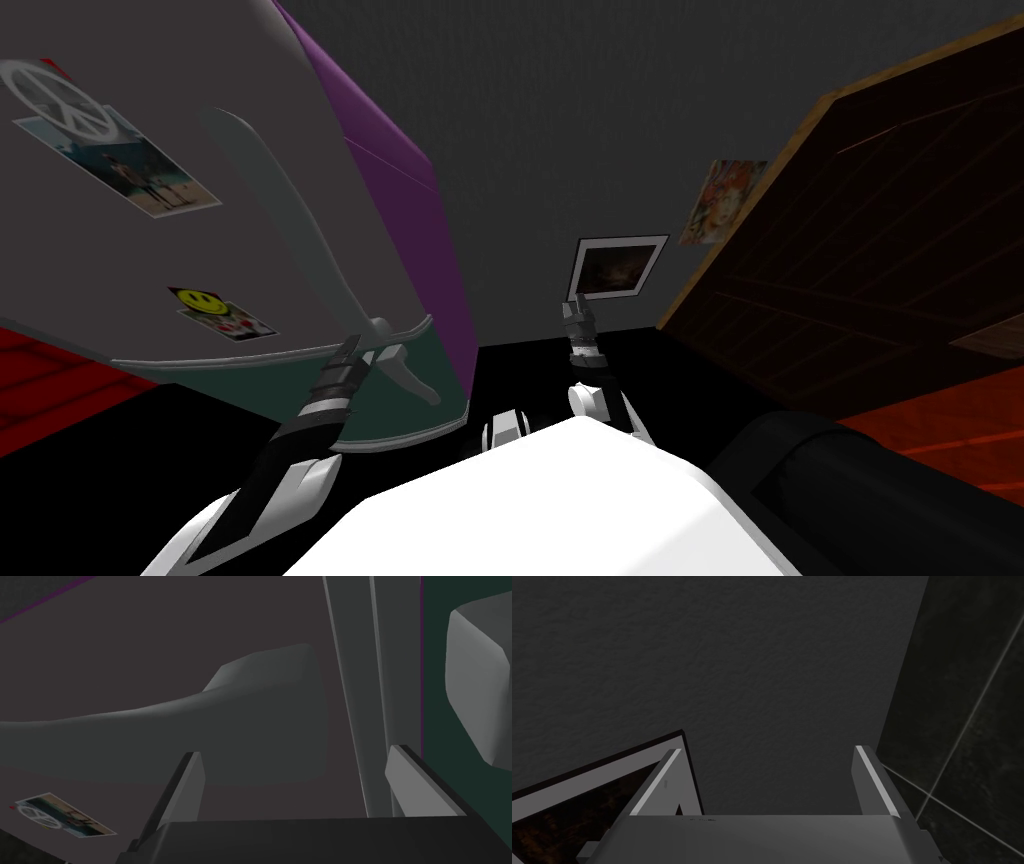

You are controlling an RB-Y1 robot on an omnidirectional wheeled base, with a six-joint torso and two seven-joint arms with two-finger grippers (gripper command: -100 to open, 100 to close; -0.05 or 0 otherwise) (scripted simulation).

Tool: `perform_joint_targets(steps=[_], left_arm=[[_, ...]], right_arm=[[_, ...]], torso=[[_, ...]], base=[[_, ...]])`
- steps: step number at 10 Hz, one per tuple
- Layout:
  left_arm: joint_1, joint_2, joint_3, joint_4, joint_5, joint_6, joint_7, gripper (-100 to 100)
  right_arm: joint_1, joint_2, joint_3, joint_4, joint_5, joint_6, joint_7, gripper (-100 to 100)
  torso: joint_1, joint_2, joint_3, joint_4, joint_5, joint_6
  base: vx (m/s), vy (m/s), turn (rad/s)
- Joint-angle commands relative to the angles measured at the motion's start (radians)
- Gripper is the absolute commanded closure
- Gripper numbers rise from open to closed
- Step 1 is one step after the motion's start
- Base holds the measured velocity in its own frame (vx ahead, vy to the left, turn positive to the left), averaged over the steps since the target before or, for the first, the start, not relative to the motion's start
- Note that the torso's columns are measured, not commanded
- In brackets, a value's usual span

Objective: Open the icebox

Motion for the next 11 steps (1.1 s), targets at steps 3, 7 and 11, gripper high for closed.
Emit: perform_joint_targets(steps=[3, 7, 11], left_arm=[[0.011, 0.068, 0.029, -0.060, 0.001, 0.130, 0.004, -100], [0.026, 0.125, 0.053, -0.104, 0.002, 0.243, 0.008, -100], [0.039, 0.175, 0.074, -0.145, 0.003, 0.351, 0.011, -100]], right_arm=[[0.000, 0.000, 0.000, 0.000, 0.000, 0.000, 0.000, 0], [0.000, 0.000, 0.000, 0.000, 0.000, 0.000, 0.000, 0], [0.000, 0.000, 0.000, 0.000, 0.000, 0.000, 0.000, 0]], torso=[[-0.001, -0.002, -0.002, 0.000, -0.001, 0.002], [-0.004, -0.003, -0.002, -0.001, -0.001, 0.004], [-0.004, -0.004, -0.002, -0.002, -0.001, 0.005]], base=[[0.009, -0.048, 0.020], [0.006, -0.046, 0.016], [0.007, -0.036, 0.014]])
